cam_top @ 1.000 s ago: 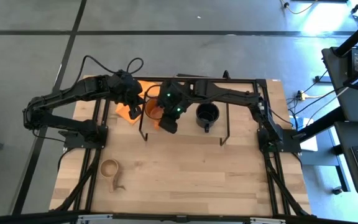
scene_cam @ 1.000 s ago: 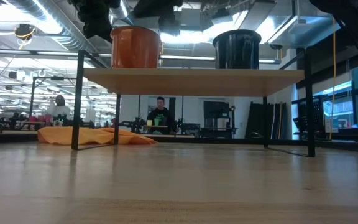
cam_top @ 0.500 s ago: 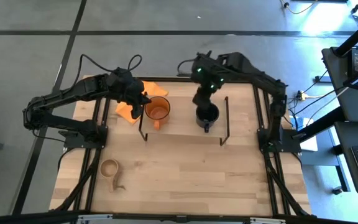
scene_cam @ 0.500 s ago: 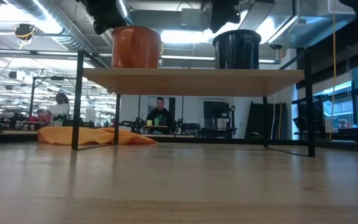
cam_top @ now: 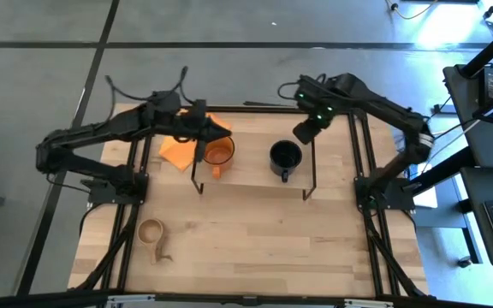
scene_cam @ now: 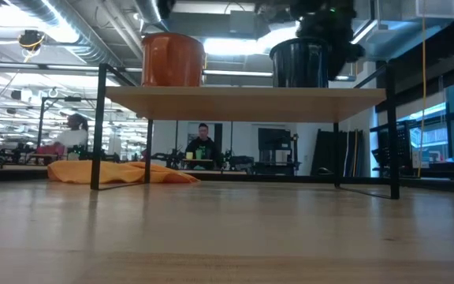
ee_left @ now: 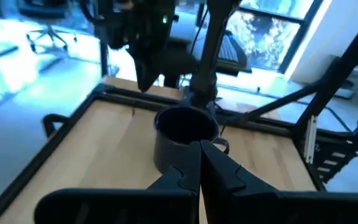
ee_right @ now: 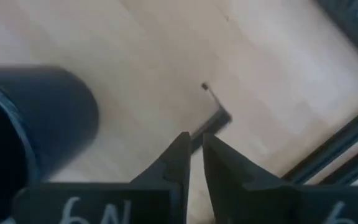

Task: Stack small to large cups/mugs on shelf
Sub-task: Adjust the blue mug on the shelf

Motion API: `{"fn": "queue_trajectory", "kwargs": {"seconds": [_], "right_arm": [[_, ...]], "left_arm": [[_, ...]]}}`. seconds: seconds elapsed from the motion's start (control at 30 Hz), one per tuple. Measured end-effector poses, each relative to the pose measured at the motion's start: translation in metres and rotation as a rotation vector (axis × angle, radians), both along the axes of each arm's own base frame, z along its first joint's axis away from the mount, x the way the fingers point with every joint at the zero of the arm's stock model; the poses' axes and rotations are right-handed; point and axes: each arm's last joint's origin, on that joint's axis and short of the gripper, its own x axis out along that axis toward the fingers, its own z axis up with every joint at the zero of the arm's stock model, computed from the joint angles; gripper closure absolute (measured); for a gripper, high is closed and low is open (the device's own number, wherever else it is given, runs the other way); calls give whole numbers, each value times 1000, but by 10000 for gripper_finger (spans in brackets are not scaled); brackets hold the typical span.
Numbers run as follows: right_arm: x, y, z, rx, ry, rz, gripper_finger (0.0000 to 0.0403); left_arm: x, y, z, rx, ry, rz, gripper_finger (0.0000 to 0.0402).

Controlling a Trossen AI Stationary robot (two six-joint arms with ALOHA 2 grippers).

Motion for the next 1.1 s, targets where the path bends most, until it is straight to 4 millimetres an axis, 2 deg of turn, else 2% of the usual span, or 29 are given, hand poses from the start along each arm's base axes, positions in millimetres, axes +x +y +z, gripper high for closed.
{"fn": "queue_trajectory", "kwargs": {"seconds": [0.13, 0.27, 0.5, 0.7, 0.87, 1.1], "right_arm": [[-25, 5, -13, 35, -120, -53, 369], [-36, 13, -21, 48, -242, -86, 380], [-30, 31, -34, 111, -277, -44, 389], [-13, 49, -36, 131, -346, 4, 389], [0, 63, -35, 150, -405, 22, 389], [19, 73, -47, 180, -381, 49, 389]], "left_arm": [[33, 12, -11, -24, 78, -41, 401], [64, 24, -26, -68, 170, -82, 401], [96, 35, -40, -66, 346, -120, 401], [106, 33, -40, -64, 401, -168, 401], [105, 32, -42, -71, 423, -163, 401], [104, 30, -44, -86, 456, -168, 401]]}}
